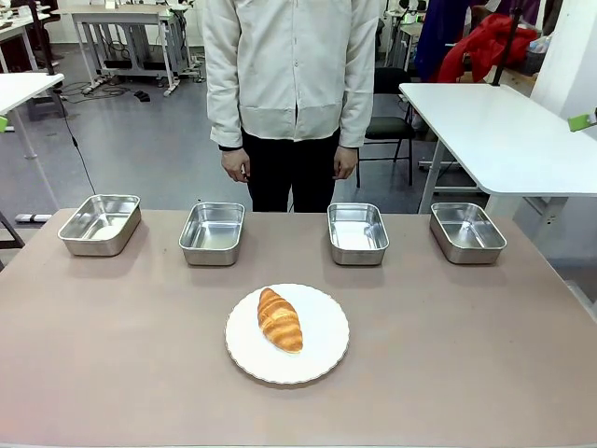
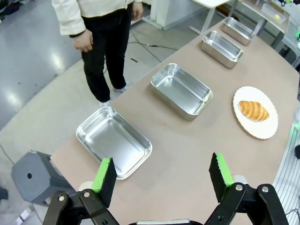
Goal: Place the bread in the container.
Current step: Place the Butter Roll into the Airtight Container indicated by the human.
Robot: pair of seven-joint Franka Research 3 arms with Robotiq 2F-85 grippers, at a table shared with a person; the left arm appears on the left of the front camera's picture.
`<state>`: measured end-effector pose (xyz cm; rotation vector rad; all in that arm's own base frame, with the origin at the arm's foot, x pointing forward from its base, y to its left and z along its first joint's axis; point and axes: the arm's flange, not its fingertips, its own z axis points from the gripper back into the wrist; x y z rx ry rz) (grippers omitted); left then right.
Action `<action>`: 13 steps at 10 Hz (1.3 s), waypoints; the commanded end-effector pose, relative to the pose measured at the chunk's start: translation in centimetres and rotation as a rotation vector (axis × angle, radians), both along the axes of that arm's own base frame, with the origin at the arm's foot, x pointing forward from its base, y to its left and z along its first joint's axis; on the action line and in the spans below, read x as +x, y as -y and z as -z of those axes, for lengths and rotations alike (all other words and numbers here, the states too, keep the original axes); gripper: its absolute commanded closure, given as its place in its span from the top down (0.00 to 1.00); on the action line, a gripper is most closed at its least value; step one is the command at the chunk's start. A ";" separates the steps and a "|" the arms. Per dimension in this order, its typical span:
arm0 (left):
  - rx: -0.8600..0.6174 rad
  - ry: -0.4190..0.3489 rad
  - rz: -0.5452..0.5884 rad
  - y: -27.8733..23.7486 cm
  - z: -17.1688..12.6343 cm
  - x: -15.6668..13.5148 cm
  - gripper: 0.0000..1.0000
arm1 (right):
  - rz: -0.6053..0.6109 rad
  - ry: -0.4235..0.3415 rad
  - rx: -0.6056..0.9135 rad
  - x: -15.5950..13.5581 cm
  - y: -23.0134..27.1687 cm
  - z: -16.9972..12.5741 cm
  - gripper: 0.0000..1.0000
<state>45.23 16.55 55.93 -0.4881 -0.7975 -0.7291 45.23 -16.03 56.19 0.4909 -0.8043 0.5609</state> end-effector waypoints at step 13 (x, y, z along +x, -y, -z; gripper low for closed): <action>-0.003 0.004 0.003 -0.1 -0.1 0.0 1.00 | -0.008 0.008 0.008 0.1 -0.1 0.0 1.00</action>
